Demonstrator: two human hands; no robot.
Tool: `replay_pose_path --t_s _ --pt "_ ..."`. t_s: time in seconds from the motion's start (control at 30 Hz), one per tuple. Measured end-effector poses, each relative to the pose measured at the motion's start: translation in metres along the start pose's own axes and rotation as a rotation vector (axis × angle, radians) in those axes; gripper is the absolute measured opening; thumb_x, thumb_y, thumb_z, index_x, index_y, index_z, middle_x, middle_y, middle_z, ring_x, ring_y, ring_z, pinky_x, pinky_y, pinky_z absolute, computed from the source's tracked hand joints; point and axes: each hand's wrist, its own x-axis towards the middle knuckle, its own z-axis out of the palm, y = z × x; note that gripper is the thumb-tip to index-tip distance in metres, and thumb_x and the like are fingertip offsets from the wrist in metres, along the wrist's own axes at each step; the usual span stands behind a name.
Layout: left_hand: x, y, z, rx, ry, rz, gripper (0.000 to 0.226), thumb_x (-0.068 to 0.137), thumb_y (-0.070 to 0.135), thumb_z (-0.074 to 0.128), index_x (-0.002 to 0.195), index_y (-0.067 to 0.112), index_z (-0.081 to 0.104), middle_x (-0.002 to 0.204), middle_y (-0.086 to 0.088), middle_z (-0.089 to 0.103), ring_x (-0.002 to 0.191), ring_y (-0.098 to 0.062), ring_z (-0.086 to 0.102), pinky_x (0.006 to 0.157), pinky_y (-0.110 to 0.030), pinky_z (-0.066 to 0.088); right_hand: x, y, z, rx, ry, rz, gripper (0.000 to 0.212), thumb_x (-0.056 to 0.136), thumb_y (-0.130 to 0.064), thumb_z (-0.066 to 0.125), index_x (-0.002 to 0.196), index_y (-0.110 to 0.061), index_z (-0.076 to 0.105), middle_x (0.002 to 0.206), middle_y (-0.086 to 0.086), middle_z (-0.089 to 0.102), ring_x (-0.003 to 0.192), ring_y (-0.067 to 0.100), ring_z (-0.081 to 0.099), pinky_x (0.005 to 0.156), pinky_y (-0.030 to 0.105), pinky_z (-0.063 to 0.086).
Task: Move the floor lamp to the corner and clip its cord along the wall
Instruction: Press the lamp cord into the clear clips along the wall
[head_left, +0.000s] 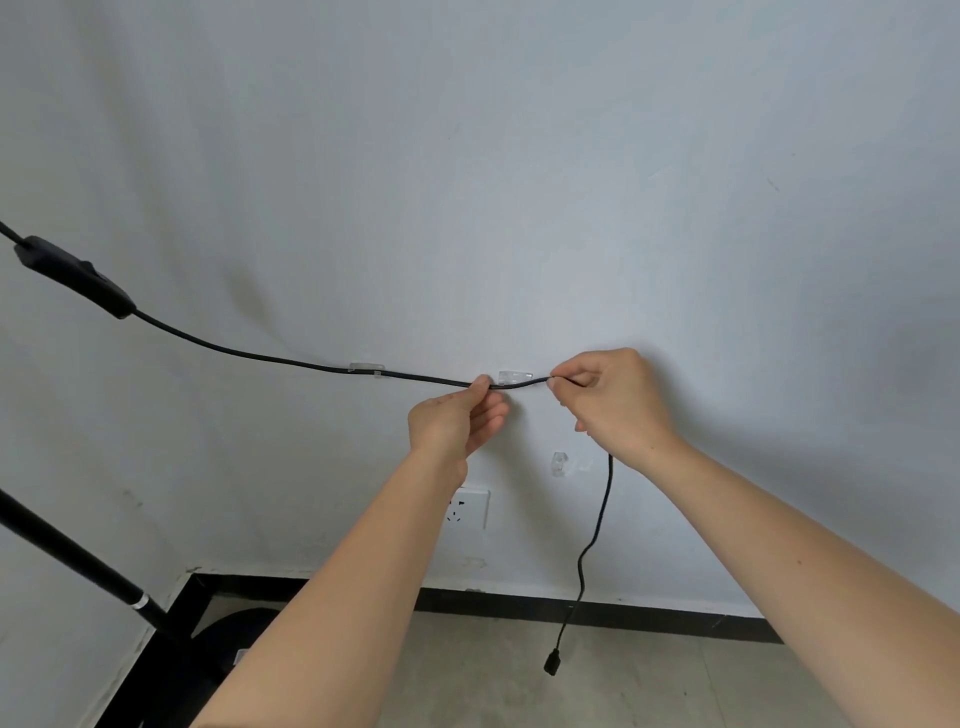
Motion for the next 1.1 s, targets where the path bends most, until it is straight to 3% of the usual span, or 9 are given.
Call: replay_pose_path --t_s 0.1,0.27,0.5,0.6,0.7,0.83,0.93,1.1 --pt "0.000 0.001 0.001 0.013 0.002 -0.008 0.012 0.081 0.013 0.072 0.084 0.001 0.070 0.063 -0.006 0.072 0.053 -0.015 0.069 0.050 -0.020 0.056 0.005 0.000 0.001 -0.045 0.032 -0.013 0.010 0.080 -0.012 0.065 0.081 -0.012 0.076 0.060 -0.013 0.067 0.054 0.014 0.062 0.059 0.039 0.060" --pt "0.000 0.002 0.001 0.024 -0.014 -0.017 0.013 0.082 0.014 0.071 0.087 0.002 0.070 0.061 -0.005 0.072 0.054 -0.016 0.070 0.050 -0.020 0.056 0.011 -0.005 0.006 -0.111 0.047 -0.073 0.014 0.078 -0.015 0.064 0.085 -0.014 0.076 0.061 -0.015 0.064 0.044 0.002 0.057 0.054 0.023 0.049" --pt "-0.001 0.003 0.004 0.062 -0.100 -0.041 0.009 0.085 0.015 0.068 0.084 0.006 0.069 0.066 -0.004 0.075 0.060 -0.016 0.073 0.051 -0.021 0.057 0.016 0.001 0.001 -0.112 0.048 -0.025 0.014 0.080 -0.015 0.065 0.086 -0.013 0.077 0.067 -0.006 0.070 0.060 0.018 0.066 0.066 0.042 0.060" --pt "0.000 0.004 0.005 0.071 -0.092 -0.034 0.009 0.085 0.016 0.068 0.082 0.006 0.069 0.065 -0.004 0.075 0.059 -0.016 0.072 0.050 -0.021 0.056 0.015 0.008 -0.001 -0.138 0.033 -0.011 0.013 0.078 -0.014 0.065 0.070 -0.016 0.075 0.059 0.001 0.070 0.051 0.022 0.066 0.057 0.035 0.058" --pt "0.000 0.003 0.006 0.077 -0.084 -0.016 0.010 0.085 0.017 0.068 0.082 0.007 0.069 0.065 -0.003 0.075 0.059 -0.015 0.072 0.050 -0.020 0.056 0.011 0.018 -0.001 -0.150 -0.009 0.021 0.021 0.078 -0.017 0.066 0.058 -0.023 0.069 0.054 -0.003 0.067 0.035 0.010 0.060 0.041 0.020 0.047" --pt "0.000 0.002 0.007 0.099 -0.062 0.020 0.013 0.083 0.019 0.070 0.084 0.006 0.070 0.067 -0.004 0.075 0.060 -0.016 0.072 0.051 -0.021 0.056 0.009 0.029 0.000 -0.061 -0.049 0.089 0.022 0.079 -0.023 0.072 0.058 -0.026 0.067 0.057 0.000 0.068 0.036 0.011 0.060 0.045 0.025 0.052" --pt "0.000 0.002 0.008 0.119 -0.046 0.057 0.015 0.083 0.019 0.070 0.087 0.005 0.069 0.069 -0.004 0.073 0.059 -0.017 0.071 0.051 -0.021 0.056 0.007 0.035 -0.001 -0.021 -0.073 0.123 0.023 0.078 -0.031 0.073 0.062 -0.016 0.070 0.057 0.003 0.068 0.039 0.013 0.061 0.049 0.030 0.054" --pt "0.001 0.001 0.009 0.144 -0.034 0.077 0.014 0.084 0.019 0.069 0.086 0.006 0.069 0.068 -0.004 0.072 0.058 -0.017 0.070 0.052 -0.022 0.057 -0.004 0.062 -0.005 0.046 -0.102 0.195 0.061 0.081 -0.049 0.067 0.064 0.009 0.063 0.035 -0.012 0.053 0.031 0.005 0.045 0.038 0.017 0.040"
